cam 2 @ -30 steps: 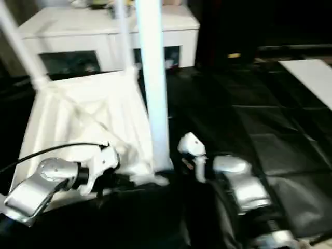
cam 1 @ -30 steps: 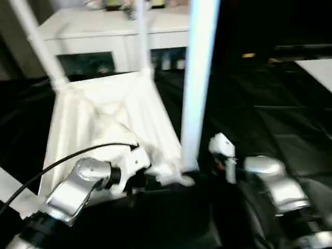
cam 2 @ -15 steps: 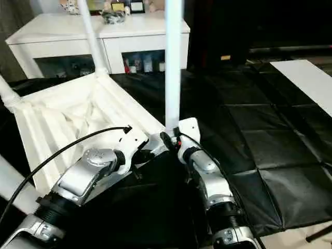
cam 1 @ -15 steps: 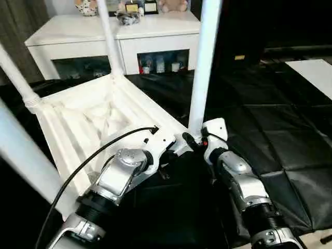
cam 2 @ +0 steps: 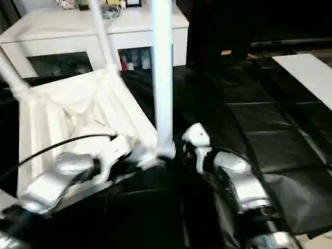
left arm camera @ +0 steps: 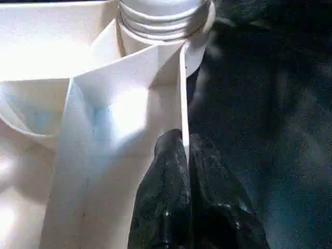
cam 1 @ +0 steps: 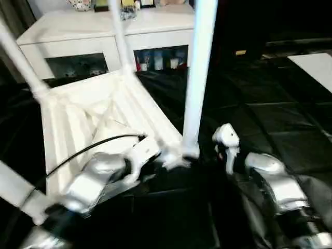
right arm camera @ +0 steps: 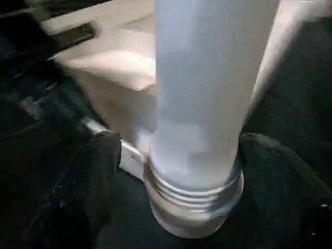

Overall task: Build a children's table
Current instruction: Rotate leg to tighten

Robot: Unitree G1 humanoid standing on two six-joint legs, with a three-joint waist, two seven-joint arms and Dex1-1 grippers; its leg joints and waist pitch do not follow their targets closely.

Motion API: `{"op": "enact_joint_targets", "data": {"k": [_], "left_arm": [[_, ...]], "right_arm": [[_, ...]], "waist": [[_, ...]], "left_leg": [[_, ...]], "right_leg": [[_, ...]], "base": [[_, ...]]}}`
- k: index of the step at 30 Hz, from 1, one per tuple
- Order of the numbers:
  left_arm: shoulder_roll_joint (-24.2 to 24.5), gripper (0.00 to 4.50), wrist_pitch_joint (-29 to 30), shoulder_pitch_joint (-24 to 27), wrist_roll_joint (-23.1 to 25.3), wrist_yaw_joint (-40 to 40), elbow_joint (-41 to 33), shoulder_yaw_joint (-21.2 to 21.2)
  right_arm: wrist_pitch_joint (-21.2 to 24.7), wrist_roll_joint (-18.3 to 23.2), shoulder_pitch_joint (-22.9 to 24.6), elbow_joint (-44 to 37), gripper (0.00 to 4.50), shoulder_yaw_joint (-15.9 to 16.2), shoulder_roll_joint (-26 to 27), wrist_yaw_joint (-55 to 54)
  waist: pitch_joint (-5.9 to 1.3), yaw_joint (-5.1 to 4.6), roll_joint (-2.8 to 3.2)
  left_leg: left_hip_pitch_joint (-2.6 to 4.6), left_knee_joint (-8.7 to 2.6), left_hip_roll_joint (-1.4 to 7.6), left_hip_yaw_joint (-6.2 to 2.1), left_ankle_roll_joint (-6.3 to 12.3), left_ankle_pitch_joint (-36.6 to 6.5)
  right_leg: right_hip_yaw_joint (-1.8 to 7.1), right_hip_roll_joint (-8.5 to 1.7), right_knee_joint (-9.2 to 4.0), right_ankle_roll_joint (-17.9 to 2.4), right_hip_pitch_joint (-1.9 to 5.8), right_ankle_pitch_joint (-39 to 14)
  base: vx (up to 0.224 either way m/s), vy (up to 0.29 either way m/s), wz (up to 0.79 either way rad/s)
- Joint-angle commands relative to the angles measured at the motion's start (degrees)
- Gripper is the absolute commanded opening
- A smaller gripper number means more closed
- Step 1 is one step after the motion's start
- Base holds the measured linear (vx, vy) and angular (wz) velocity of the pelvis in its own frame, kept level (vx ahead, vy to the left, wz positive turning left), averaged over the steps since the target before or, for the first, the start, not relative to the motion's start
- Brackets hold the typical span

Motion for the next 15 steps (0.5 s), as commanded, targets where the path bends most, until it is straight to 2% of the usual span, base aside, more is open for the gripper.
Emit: {"op": "enact_joint_targets", "data": {"k": [1,2,3,5,6,9,15], "left_arm": [[0.7,0.00,-0.7,0.6,-3.2,-5.5,-3.8,-1.7],[1.7,0.00,0.1,0.9,-4.6,-7.2,-5.1,-1.2],[1.7,0.00,0.1,0.9,-4.6,-7.2,-5.1,-1.2],[2.2,0.00,0.1,0.9,-4.8,-7.5,-5.3,-1.0],[2.3,0.00,0.0,0.9,-4.8,-7.7,-5.2,-0.9],[2.8,0.00,-0.6,0.9,-4.6,-8.2,-4.9,-0.9],[3.2,0.00,-0.6,0.8,-4.6,-8.6,-4.8,-0.9]], "right_arm": [[-0.8,0.3,0.3,-1.4,3.80,1.4,-0.7,3.1],[-0.7,0.9,0.1,-1.6,3.80,1.8,-1.5,4.9],[-0.7,0.9,0.1,-1.6,3.80,1.8,-1.5,4.9],[-0.8,1.2,-0.3,-1.5,3.80,2.2,-1.9,6.3],[-0.8,1.1,-0.4,-1.4,3.80,2.4,-2.1,6.8],[-1.4,0.2,-0.7,-0.5,3.80,3.4,-2.2,8.2],[-0.9,0.6,-1.0,0.2,3.44,3.7,-2.3,9.4]], "waist": [[-3.67,0.05,-0.22],[-3.63,0.61,-0.29],[-3.53,0.68,-0.27],[-3.34,0.92,-0.36],[-3.25,1.07,-0.37],[-3.20,1.03,-0.53],[-3.31,0.91,-0.47]], "left_leg": [[0.95,-4.04,2.58,-0.69,6.20,-10.0],[1.22,-3.99,2.62,-0.49,6.23,-10.5],[1.17,-4.07,2.66,-0.46,6.24,-10.9],[1.16,-4.30,2.75,-0.52,5.28,-12.6],[1.38,-4.40,2.79,-0.51,4.38,-14.1],[1.31,-4.53,2.67,-0.56,3.00,-15.8],[1.07,-4.41,2.55,-0.65,3.05,-14.5]], "right_leg": [[1.38,-2.22,-2.36,-16.4,2.73,-4.2],[1.43,-2.19,-2.31,-16.8,2.53,-5.0],[1.47,-2.22,-2.39,-16.7,2.55,-5.7],[1.52,-2.24,-2.57,-16.1,2.48,-8.3],[1.60,-2.23,-2.71,-15.6,2.31,-10.1],[1.73,-2.30,-2.84,-14.7,2.35,-12.3],[1.76,-2.34,-2.83,-14.1,2.46,-12.4]], "base": [[0.000,0.000,0.00],[0.000,0.000,0.00],[0.000,0.000,0.00],[0.000,0.000,0.00],[0.000,0.000,0.00],[0.000,0.000,0.00],[0.000,0.000,0.00]]}}
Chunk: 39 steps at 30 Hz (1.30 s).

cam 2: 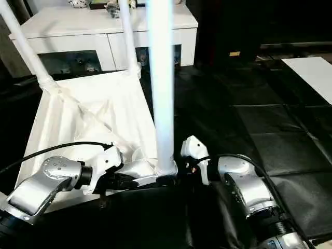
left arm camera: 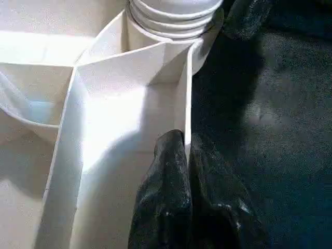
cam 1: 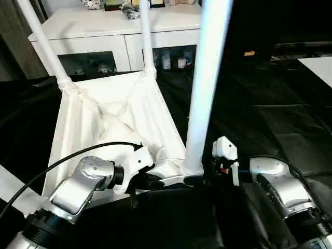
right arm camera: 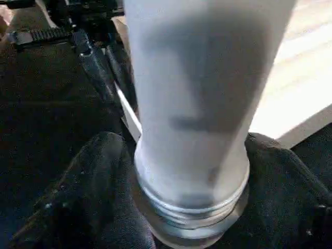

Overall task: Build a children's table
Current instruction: Rotate leg to tighten

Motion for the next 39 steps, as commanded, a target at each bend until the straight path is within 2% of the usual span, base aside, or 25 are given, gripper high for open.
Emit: {"op": "enact_joint_targets", "data": {"k": [1,4,5,13,14,15,16,17,18,19,21,22,23,25,26,28,29,31,32,35,38,39], "left_arm": [[-0.1,0.00,-1.0,-0.7,-1.8,-2.2,-2.4,-0.2],[-0.1,0.00,-1.1,-0.7,-1.7,-2.2,-2.2,-0.3],[0.0,0.00,-1.1,-0.6,-1.8,-2.2,-2.3,-0.4],[-0.2,0.00,-0.9,-0.4,-1.8,-1.7,-2.0,-0.1],[-1.6,0.00,-0.8,-0.9,-0.7,1.1,-0.3,0.4],[-4.7,0.00,0.2,-2.4,1.6,7.3,3.2,1.2],[-5.6,0.00,0.5,-2.8,2.3,9.2,4.2,1.5],[-8.2,0.00,1.5,-3.9,3.8,14.2,6.9,2.2],[-9.5,0.00,2.4,-4.4,4.1,16.3,7.9,2.7],[-12.3,0.00,5.2,-5.5,4.8,20.5,10.0,3.3],[-14.1,0.00,6.8,-6.4,5.5,23.4,11.4,3.6],[-16.1,0.00,7.0,-7.7,6.5,25.6,13.5,3.0],[-16.6,0.00,6.8,-8.0,6.7,26.1,14.2,2.8],[-17.2,0.00,6.5,-8.4,6.8,26.5,14.8,2.7],[-17.6,0.00,6.0,-8.8,7.4,26.9,15.5,2.3],[-18.2,0.00,5.5,-9.3,8.1,27.2,16.4,1.9],[-18.6,0.00,5.0,-9.8,8.7,27.0,16.9,1.3],[-18.1,0.00,5.2,-9.6,8.5,26.1,16.3,1.1],[-17.2,0.00,5.2,-9.3,8.2,25.2,15.6,0.9],[-16.0,0.00,4.8,-8.9,7.8,23.6,14.7,0.6],[-14.9,0.00,3.8,-8.6,7.3,21.7,13.8,0.4],[-13.3,0.00,2.3,-7.8,6.6,18.7,12.3,0.0]], "right_arm": [[0.1,0.0,-1.1,-0.1,3.23,0.4,-0.2,1.1],[0.1,0.0,-1.1,0.2,3.06,0.3,-0.1,1.0],[0.1,0.2,-1.1,0.2,2.82,0.1,0.0,0.8],[0.4,0.9,-1.0,0.5,2.65,-0.9,1.3,-0.9],[0.3,-0.4,-1.5,2.2,2.65,-1.5,2.9,-5.2],[0.8,-2.4,-2.1,4.8,2.64,-2.5,5.8,-12.6],[1.1,-2.9,-2.2,5.4,2.64,-2.8,6.6,-14.6],[1.8,-4.1,-2.4,6.7,2.64,-3.4,8.8,-19.9],[2.2,-4.5,-2.4,7.1,2.64,-3.9,10.1,-22.9],[4.0,-5.4,-2.4,7.8,2.63,-5.3,13.3,-30.4],[5.4,-6.2,-2.4,8.1,2.63,-6.3,15.3,-35.6],[7.8,-8.1,-2.2,8.6,2.63,-7.7,18.1,-44.3],[8.2,-8.8,-2.2,8.9,2.63,-8.1,18.8,-47.0],[8.0,-9.1,-2.2,9.1,2.63,-8.1,19.5,-48.2],[7.2,-10.4,-2.2,9.2,2.63,-6.7,19.8,-47.9],[5.6,-12.0,-2.3,9.4,2.63,-5.4,20.0,-47.8],[3.7,-11.8,-2.3,9.2,2.63,-5.5,20.6,-47.4],[3.4,-9.3,-2.2,8.4,3.19,-7.1,21.1,-46.0],[3.4,-7.5,-2.1,7.2,3.33,-7.9,20.9,-44.2],[3.7,-6.1,-2.2,5.6,3.67,-7.9,19.8,-41.7],[4.2,-4.7,-2.3,4.6,3.88,-7.8,18.6,-38.7],[4.3,-4.2,-2.4,3.7,3.88,-7.3,16.4,-35.1]], "waist": [[-3.40,-0.22,-0.48],[-3.49,-0.20,-0.53],[-3.47,-0.16,-0.48],[-3.44,-0.16,-0.74],[-3.40,-0.38,-0.73],[-3.32,-0.43,-0.79],[-3.24,-0.67,-0.76],[-3.07,-0.92,-0.51],[-3.14,-1.11,-0.78],[-3.02,-1.36,-0.66],[-3.20,-1.57,-0.87],[-3.11,-1.74,-0.75],[-3.09,-1.83,-0.67],[-3.26,-1.91,-0.65],[-3.24,-1.93,-0.62],[-3.25,-2.10,-0.26],[-3.21,-2.10,-0.09],[-3.18,-2.27,-0.23],[-3.24,-2.21,-0.06],[-3.36,-2.36,0.04],[-3.36,-2.45,0.06],[-3.39,-2.49,-0.09]], "left_leg": [[1.08,-4.60,2.54,-0.73,3.14,-14.3],[1.04,-4.49,2.53,-0.72,3.59,-13.2],[1.02,-4.46,2.54,-0.72,3.78,-13.0],[1.01,-4.41,2.54,-0.70,3.91,-12.9],[0.89,-4.38,2.52,-0.58,3.91,-12.8],[0.91,-4.48,2.46,-0.67,3.28,-13.4],[0.85,-4.51,2.39,-0.66,2.94,-13.6],[1.14,-4.57,2.29,-0.71,1.59,-15.6],[1.15,-4.63,2.12,-0.86,0.53,-16.6],[0.93,-4.76,2.12,-0.89,0.17,-17.1],[1.01,-4.80,2.04,-1.07,-0.24,-17.4],[0.89,-4.84,1.92,-0.99,-0.20,-16.8],[1.14,-4.84,1.86,-0.99,-0.48,-17.6],[1.00,-4.82,1.80,-1.04,-0.33,-17.9],[1.02,-4.85,1.86,-1.06,-0.20,-18.3],[0.87,-4.90,1.88,-1.14,-0.07,-19.1],[1.12,-4.90,1.90,-1.10,-0.09,-19.9],[0.95,-4.97,1.85,-1.12,0.25,-20.7],[1.05,-4.97,1.93,-1.13,0.46,-20.8],[0.62,-5.05,2.04,-1.28,0.95,-19.5],[0.68,-4.98,2.04,-1.20,1.35,-19.1],[0.61,-4.93,2.06,-1.13,1.50,-18.7]], "right_leg": [[1.55,-2.29,-3.14,-14.1,2.46,-12.0],[1.51,-2.27,-2.97,-14.5,2.52,-10.7],[1.49,-2.25,-2.93,-14.7,2.51,-10.5],[1.54,-2.31,-2.97,-14.4,2.49,-11.6],[1.61,-2.35,-3.04,-14.5,2.34,-11.8],[1.52,-2.26,-3.16,-14.2,2.41,-12.9],[1.55,-2.24,-3.18,-14.1,2.32,-13.5],[1.50,-2.25,-3.49,-13.4,2.08,-16.6],[1.44,-2.25,-3.64,-12.3,2.27,-18.8],[1.57,-2.47,-3.77,-11.6,2.21,-20.2],[1.48,-2.34,-3.96,-10.5,2.26,-21.1],[1.54,-2.17,-4.10,-10.1,2.07,-20.5],[1.55,-2.20,-4.30,-9.9,1.78,-21.3],[1.45,-2.18,-4.33,-9.5,1.98,-20.8],[1.48,-2.21,-4.31,-9.6,1.94,-20.7],[1.38,-2.17,-4.36,-9.4,1.98,-20.3],[1.41,-2.19,-4.47,-9.5,1.82,-20.3],[1.39,-2.16,-4.50,-9.6,2.00,-20.5],[1.43,-2.21,-4.54,-9.7,1.92,-20.5],[1.35,-2.21,-4.15,-10.2,2.29,-17.8],[1.28,-2.22,-4.10,-11.0,2.33,-16.6],[1.33,-2.26,-4.05,-11.2,2.33,-16.4]], "base": [[0.000,0.000,0.00],[0.000,0.000,0.00],[0.000,0.000,0.00],[0.000,0.000,0.00],[0.000,0.000,0.00],[0.000,0.000,0.00],[0.000,0.000,0.00],[0.000,0.000,0.00],[0.000,0.000,0.00],[0.000,0.000,0.00],[0.000,0.000,0.00],[0.000,0.000,0.00],[0.000,0.000,0.00],[0.000,0.000,0.00],[0.000,0.000,0.00],[0.000,0.000,0.00],[0.000,0.000,0.00],[0.000,0.000,0.00],[0.000,0.000,0.00],[0.000,0.000,0.00],[0.000,0.000,0.00],[0.000,0.000,0.00]]}}
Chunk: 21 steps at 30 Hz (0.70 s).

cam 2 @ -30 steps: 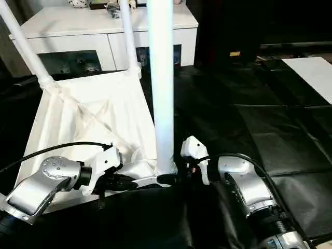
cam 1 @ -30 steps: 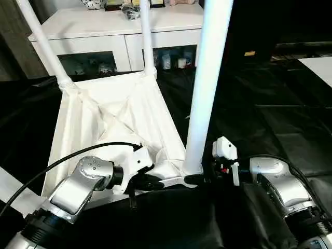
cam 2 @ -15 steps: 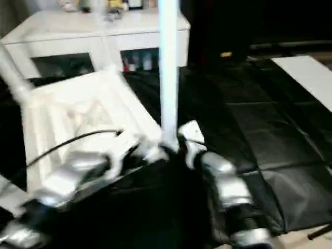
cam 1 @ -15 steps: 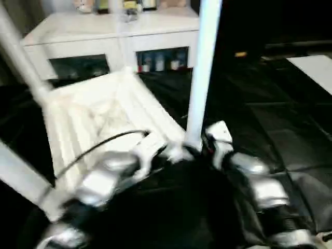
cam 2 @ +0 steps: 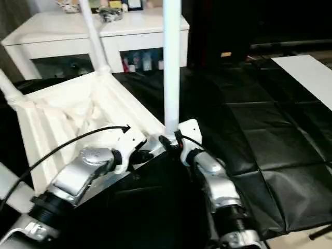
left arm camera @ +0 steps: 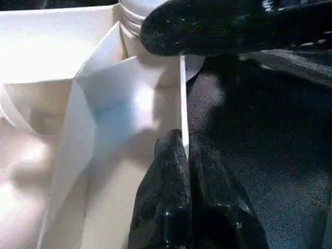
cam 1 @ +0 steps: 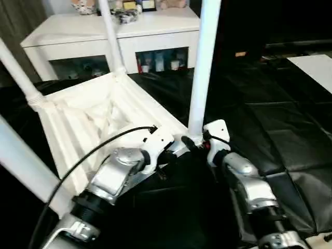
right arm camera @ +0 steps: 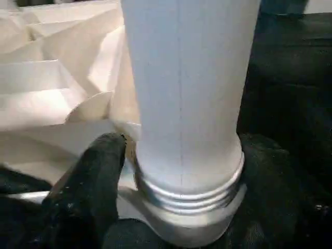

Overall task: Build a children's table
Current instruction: Rotate leg to tighten

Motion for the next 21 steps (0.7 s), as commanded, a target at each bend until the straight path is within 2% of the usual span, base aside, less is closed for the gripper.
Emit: {"op": "enact_joint_targets", "data": {"k": [1,3,4,6,7,8,10,11,13,16,18,19,21], "left_arm": [[2.1,0.00,-1.1,1.3,0.3,-3.0,-0.9,-1.1],[5.4,0.00,-1.8,2.9,-1.3,-8.3,-4.0,-1.3],[7.4,0.00,-1.2,3.7,-2.4,-11.0,-5.9,-1.4],[8.5,0.00,-0.7,4.1,-3.1,-12.6,-7.1,-1.4],[9.9,0.00,-1.2,4.8,-4.7,-15.3,-8.6,-1.4],[11.4,0.00,-2.0,5.5,-6.3,-18.3,-10.1,-1.3],[12.7,0.00,-2.2,6.1,-7.5,-20.5,-11.5,-1.3],[13.4,0.00,-2.2,6.4,-8.1,-21.6,-12.2,-1.2],[14.3,0.00,-2.1,6.8,-8.8,-23.0,-13.1,-1.1],[15.2,0.00,-2.0,7.2,-9.0,-23.7,-13.7,-1.1],[15.6,0.00,-2.0,7.5,-9.0,-23.9,-13.9,-1.0],[15.6,0.00,-2.0,7.5,-9.0,-23.9,-13.9,-1.0],[15.7,0.00,-2.1,7.8,-8.9,-23.7,-13.9,-0.9]], "right_arm": [[0.6,1.5,0.0,-2.7,3.99,1.5,-1.2,4.1],[0.3,2.7,0.3,-4.2,4.11,2.9,-6.3,13.3],[1.1,4.4,0.8,-5.6,4.11,3.5,-8.9,19.2],[1.7,5.7,1.3,-6.5,4.11,3.7,-10.5,22.9],[2.0,6.8,1.8,-7.7,4.11,4.2,-12.4,27.0],[1.9,7.6,2.4,-8.8,4.11,4.9,-14.4,30.9],[1.7,7.9,2.7,-9.5,4.11,5.6,-15.9,33.6],[1.6,8.1,2.8,-9.9,4.11,6.1,-16.6,35.0],[1.1,7.8,2.8,-9.8,4.11,6.9,-17.6,36.8],[0.4,7.7,2.5,-9.2,4.11,7.9,-18.1,38.1],[0.1,7.6,2.3,-8.9,4.11,8.3,-18.3,39.0],[0.1,7.6,2.3,-8.9,4.11,8.3,-18.3,39.0],[-0.1,7.4,2.0,-8.1,3.95,8.3,-17.9,39.6]], "waist": [[-3.19,0.20,-0.34],[-3.27,0.21,-0.62],[-3.33,0.34,-0.62],[-3.18,0.38,-0.64],[-3.33,0.59,-0.94],[-3.22,0.87,-0.71],[-3.25,1.17,-0.89],[-3.20,1.29,-0.74],[-3.14,1.75,-1.01],[-2.97,1.96,-0.88],[-2.88,1.94,-1.00],[-2.88,1.90,-1.50],[-2.90,1.97,-1.51]], "left_leg": [[0.64,-4.99,2.20,-1.18,1.70,-18.4],[0.66,-4.80,2.33,-0.95,2.39,-16.8],[0.50,-4.74,2.32,-0.98,3.22,-16.6],[0.60,-4.75,2.50,-0.85,3.93,-15.3],[0.83,-4.57,2.46,-0.75,4.22,-15.2],[0.52,-4.57,2.51,-0.76,5.15,-13.6],[0.68,-4.53,2.66,-0.76,5.44,-12.7],[0.74,-4.54,2.69,-0.74,5.40,-12.7],[0.97,-4.55,2.70,-0.57,4.94,-13.3],[1.16,-4.72,2.73,-0.54,3.83,-15.2],[1.10,-4.83,2.67,-0.62,3.09,-16.1],[1.10,-4.82,2.66,-0.56,3.06,-16.1],[1.00,-4.78,2.65,-0.65,2.89,-15.6]], "right_leg": [[1.21,-2.39,-4.03,-11.4,2.44,-16.1],[1.25,-2.30,-3.74,-12.2,2.45,-13.5],[1.18,-2.35,-3.52,-12.6,2.82,-13.0],[1.26,-2.22,-3.51,-13.4,2.47,-11.7],[1.22,-2.19,-3.45,-13.8,2.57,-11.3],[1.30,-2.33,-3.11,-14.4,2.65,-10.1],[1.29,-2.35,-3.02,-14.8,2.59,-9.5],[1.32,-2.35,-3.02,-14.9,2.51,-9.7],[1.36,-2.21,-3.06,-15.2,2.30,-10.5],[1.49,-2.27,-3.19,-14.9,2.16,-12.6],[1.53,-2.32,-3.33,-14.1,2.22,-14.2],[1.55,-2.32,-3.44,-13.9,2.21,-14.6],[1.63,-2.44,-3.33,-13.6,2.24,-15.2]], "base": [[0.000,0.000,0.00],[0.000,0.000,0.00],[0.000,0.000,0.00],[0.000,0.000,0.00],[0.000,0.000,0.00],[0.000,0.000,0.00],[0.000,0.000,0.00],[0.000,0.000,0.00],[0.000,0.000,0.00],[0.000,0.000,0.00],[0.000,0.000,0.00],[0.000,0.000,0.00],[0.000,0.000,0.00]]}}
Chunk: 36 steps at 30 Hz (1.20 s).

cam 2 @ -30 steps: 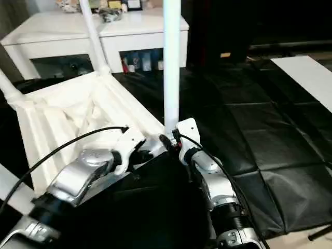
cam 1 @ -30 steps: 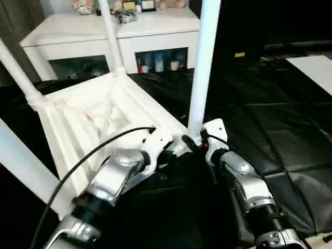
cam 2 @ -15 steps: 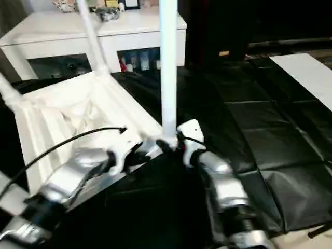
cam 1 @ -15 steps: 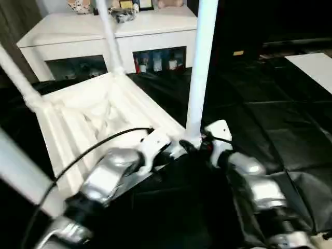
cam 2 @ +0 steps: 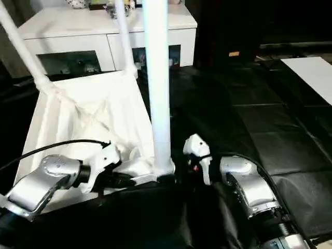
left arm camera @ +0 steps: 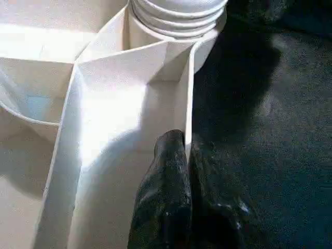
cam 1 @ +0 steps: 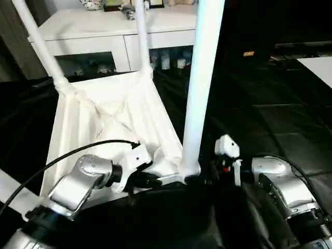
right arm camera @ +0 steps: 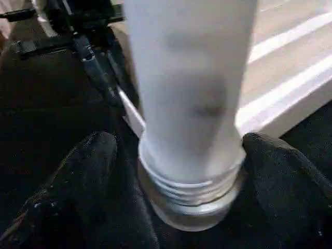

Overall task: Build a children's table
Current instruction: Rotate leg to tighten

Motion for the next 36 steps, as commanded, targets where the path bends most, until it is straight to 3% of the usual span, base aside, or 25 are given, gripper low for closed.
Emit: {"op": "enact_joint_targets", "data": {"k": [1,8,13,20,21,22,23,24,26,27,29,31,32,33,34,36], "left_arm": [[0.0,0.00,-0.5,-0.1,-2.0,-2.0,-2.2,-0.1],[0.3,0.00,-0.5,0.2,-2.1,-2.3,-2.6,-0.1],[0.7,0.00,-0.4,0.3,-2.0,-2.5,-2.6,-0.2],[-1.6,0.00,-0.6,-0.1,-0.1,1.1,-0.4,-0.3],[-4.6,0.00,-0.7,-1.5,2.1,6.0,3.1,-0.2],[-4.6,0.00,-0.7,-1.5,2.1,6.0,3.1,-0.2],[-6.7,0.00,-0.4,-2.5,3.2,9.3,5.2,0.0],[-10.2,0.00,0.6,-4.2,4.5,14.9,8.4,1.0],[-12.8,0.00,1.8,-5.4,5.1,19.1,10.7,2.0],[-14.9,0.00,2.5,-6.6,5.6,22.4,12.8,2.6],[-16.1,0.00,2.9,-7.4,6.0,24.3,14.1,3.0],[-18.0,0.00,2.5,-8.9,7.5,27.7,16.8,2.7],[-18.6,0.00,1.6,-9.7,9.0,28.7,18.3,1.9],[-18.6,0.00,1.6,-9.7,9.0,28.7,18.3,1.9],[-19.1,0.00,1.1,-10.2,9.8,28.8,19.2,1.6],[-19.1,0.00,1.1,-10.3,9.7,28.1,19.1,1.7]], "right_arm": [[-0.7,-0.2,-1.1,0.2,3.82,0.5,0.2,1.0],[-0.6,0.1,-1.2,0.4,3.19,0.7,-0.1,1.9],[-0.8,0.4,-1.2,0.6,2.79,0.6,0.0,2.5],[-2.5,-1.8,-1.9,4.9,2.72,-0.6,3.0,-4.1],[-3.6,-4.7,-2.9,8.2,2.72,-1.1,5.6,-11.6],[-3.6,-4.7,-2.9,8.2,2.72,-1.1,5.6,-11.6],[-3.2,-5.9,-3.2,9.3,2.72,-1.5,7.4,-16.1],[-1.8,-6.8,-3.4,10.2,2.72,-2.6,10.5,-23.1],[-0.4,-7.3,-3.4,10.4,2.71,-3.4,12.8,-27.9],[0.7,-7.9,-3.3,10.5,2.70,-3.9,14.9,-32.5],[1.2,-8.8,-3.3,10.9,2.70,-4.0,16.2,-35.5],[2.0,-11.7,-4.0,13.1,2.70,-4.6,19.1,-44.4],[0.3,-15.4,-4.9,14.8,2.70,-2.5,20.1,-48.0],[0.3,-15.4,-4.9,14.8,2.70,-2.5,20.1,-48.0],[-2.1,-18.7,-5.6,15.8,2.70,0.1,20.1,-48.6],[-3.3,-15.2,-5.5,15.5,2.70,-2.2,21.4,-46.8]], "waist": [[-3.23,-0.02,-0.88],[-3.39,0.03,-0.98],[-3.37,0.10,-0.99],[-3.26,-0.02,-1.01],[-3.03,-0.27,-1.09],[-2.85,-0.41,-1.19],[-2.74,-0.59,-1.24],[-2.62,-0.89,-1.15],[-2.72,-0.89,-1.43],[-2.60,-1.06,-1.17],[-2.67,-1.11,-1.32],[-2.61,-1.13,-0.88],[-2.56,-1.52,-0.78],[-2.56,-1.52,-0.78],[-2.61,-1.91,-0.46],[-2.56,-2.45,-0.45]], "left_leg": [[1.09,-4.79,2.58,-0.71,2.83,-15.6],[0.96,-4.53,2.50,-0.63,3.85,-12.9],[1.01,-4.53,2.52,-0.64,3.84,-13.1],[0.90,-4.52,2.46,-0.63,3.41,-13.9],[0.87,-4.58,2.34,-0.60,2.74,-15.2],[0.92,-4.69,2.27,-0.58,2.05,-16.4],[1.25,-4.71,2.12,-0.68,0.81,-18.8],[1.15,-4.82,2.11,-0.88,-0.24,-20.0],[1.44,-4.85,1.96,-1.12,-1.01,-21.6],[1.34,-4.95,1.87,-1.16,-1.07,-22.2],[1.52,-4.91,1.80,-1.17,-1.09,-22.8],[1.53,-4.95,1.66,-1.32,-1.29,-23.6],[1.41,-5.15,1.61,-1.58,-1.84,-24.8],[1.41,-5.15,1.61,-1.58,-1.84,-24.8],[1.49,-5.18,1.58,-1.82,-1.92,-26.7],[1.82,-5.24,1.63,-1.81,-1.48,-28.7]], "right_leg": [[1.64,-2.45,-3.47,-13.8,2.22,-15.2],[1.59,-2.33,-3.14,-14.5,2.37,-11.9],[1.57,-2.33,-3.18,-14.5,2.36,-12.7],[1.58,-2.41,-3.33,-14.4,2.22,-14.2],[1.59,-2.37,-3.51,-13.9,2.00,-16.6],[1.55,-2.31,-3.83,-13.4,1.91,-18.6],[1.56,-2.30,-4.13,-12.1,1.72,-22.8],[1.62,-2.42,-4.26,-10.9,1.71,-25.3],[1.41,-2.47,-4.67,-9.1,1.68,-28.5],[1.41,-2.46,-5.04,-8.2,1.56,-29.9],[1.40,-2.34,-5.33,-7.2,1.24,-30.9],[1.21,-2.36,-5.52,-6.5,1.08,-32.2],[0.99,-2.29,-5.64,-5.7,1.05,-33.2],[0.99,-2.29,-5.64,-5.7,1.05,-33.2],[0.80,-2.39,-5.80,-5.0,1.05,-33.9],[0.73,-2.30,-6.18,-5.0,0.86,-33.7]], "base": [[0.000,0.000,0.00],[0.000,0.000,0.00],[0.000,0.000,0.00],[0.000,0.000,0.00],[0.000,0.000,0.00],[0.000,0.000,0.00],[0.000,0.000,0.00],[0.000,0.000,0.00],[-0.034,-0.003,-0.02],[0.000,0.000,0.00],[0.000,0.000,0.00],[0.000,0.000,0.00],[0.000,0.000,0.00],[0.000,0.000,0.00],[0.000,0.000,0.00],[0.000,0.000,0.00]]}}
